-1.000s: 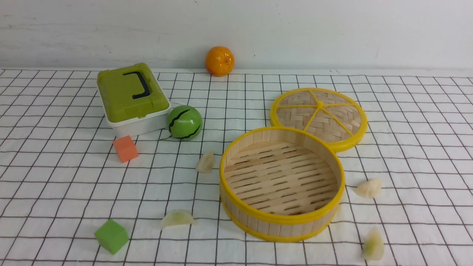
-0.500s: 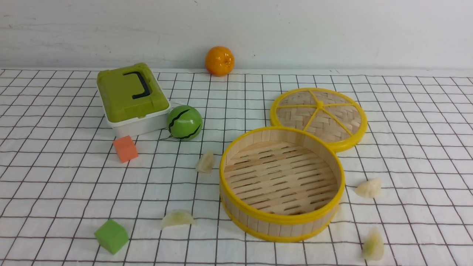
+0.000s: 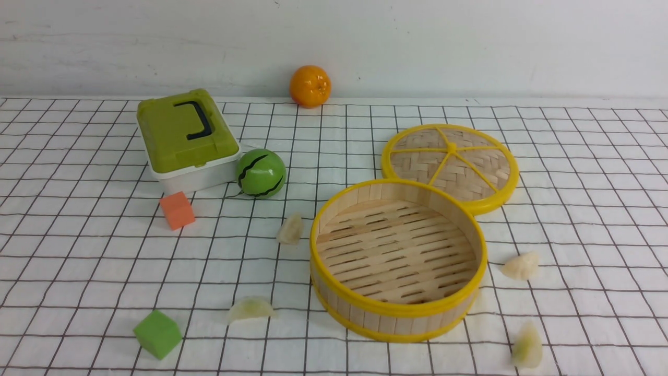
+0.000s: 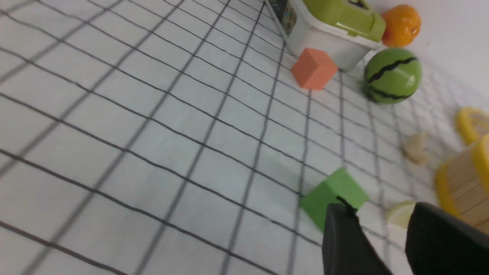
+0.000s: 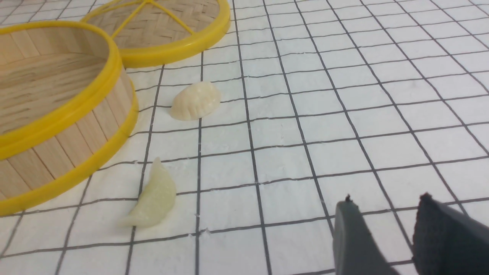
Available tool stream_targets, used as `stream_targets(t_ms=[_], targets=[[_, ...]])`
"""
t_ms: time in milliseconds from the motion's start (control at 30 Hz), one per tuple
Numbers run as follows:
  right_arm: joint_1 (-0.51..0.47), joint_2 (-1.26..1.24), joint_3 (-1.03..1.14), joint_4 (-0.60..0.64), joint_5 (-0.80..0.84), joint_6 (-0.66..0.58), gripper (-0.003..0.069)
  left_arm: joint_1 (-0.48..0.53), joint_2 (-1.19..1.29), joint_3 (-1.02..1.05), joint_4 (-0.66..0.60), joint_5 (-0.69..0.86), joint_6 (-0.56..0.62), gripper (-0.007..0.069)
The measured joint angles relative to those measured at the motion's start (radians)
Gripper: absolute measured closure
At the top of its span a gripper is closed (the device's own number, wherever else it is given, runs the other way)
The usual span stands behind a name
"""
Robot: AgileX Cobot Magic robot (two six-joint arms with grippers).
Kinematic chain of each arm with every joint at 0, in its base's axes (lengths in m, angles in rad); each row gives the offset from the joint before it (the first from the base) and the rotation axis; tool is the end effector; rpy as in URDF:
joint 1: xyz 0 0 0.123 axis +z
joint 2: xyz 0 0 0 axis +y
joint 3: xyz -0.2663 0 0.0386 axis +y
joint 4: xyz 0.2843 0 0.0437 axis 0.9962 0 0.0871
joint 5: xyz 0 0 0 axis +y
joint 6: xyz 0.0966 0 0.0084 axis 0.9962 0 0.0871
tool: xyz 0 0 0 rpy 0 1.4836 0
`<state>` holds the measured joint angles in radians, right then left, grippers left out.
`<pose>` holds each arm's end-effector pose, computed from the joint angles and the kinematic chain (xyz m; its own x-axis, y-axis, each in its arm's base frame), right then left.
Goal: Put the dumplings into the steamer on the table with the white tablecloth.
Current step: 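Reach for and grasp a dumpling on the table with the left gripper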
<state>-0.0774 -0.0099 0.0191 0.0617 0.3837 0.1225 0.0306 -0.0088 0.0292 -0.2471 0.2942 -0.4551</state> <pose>0.1103 -0.0063 0.1709 -0.2847 0.2013 -0.9372 0.1080 0.9782 0.1773 0.1131 -0.0034 0.1761 -0.1919 -0.6426 -0.7418 -0.1087 0.7651 -0.6347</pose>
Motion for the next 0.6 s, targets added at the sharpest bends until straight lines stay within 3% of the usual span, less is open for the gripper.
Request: stream_targets(t_ms=[33,200,233,267,400,600], targets=[[0.000,0.000,0.000,0.000,0.000,-0.001,0.0419,0.000,0.000,0.000,-0.018,-0.006,-0.017,0.0385],[0.000,0.000,0.004,0.377,-0.004,0.177,0.0419,0.000,0.000,0.000,-0.557,-0.045,-0.270,0.0385],[0.000,0.000,0.005,0.398,-0.004,0.201,0.0419,0.000,0.000,0.000,-0.571,-0.045,-0.279,0.0385],[0.000,0.000,0.008,0.569,-0.004,0.286,0.0419,0.000,0.000,0.000,-0.664,-0.049,-0.298,0.0385],[0.000,0.000,0.008,0.769,-0.005,0.372,0.0419,0.000,0.000,0.000,-0.714,-0.055,-0.275,0.0385],[0.000,0.000,0.008,0.777,-0.025,0.359,0.0419,0.000,0.000,0.000,-0.768,-0.047,-0.252,0.0385]])
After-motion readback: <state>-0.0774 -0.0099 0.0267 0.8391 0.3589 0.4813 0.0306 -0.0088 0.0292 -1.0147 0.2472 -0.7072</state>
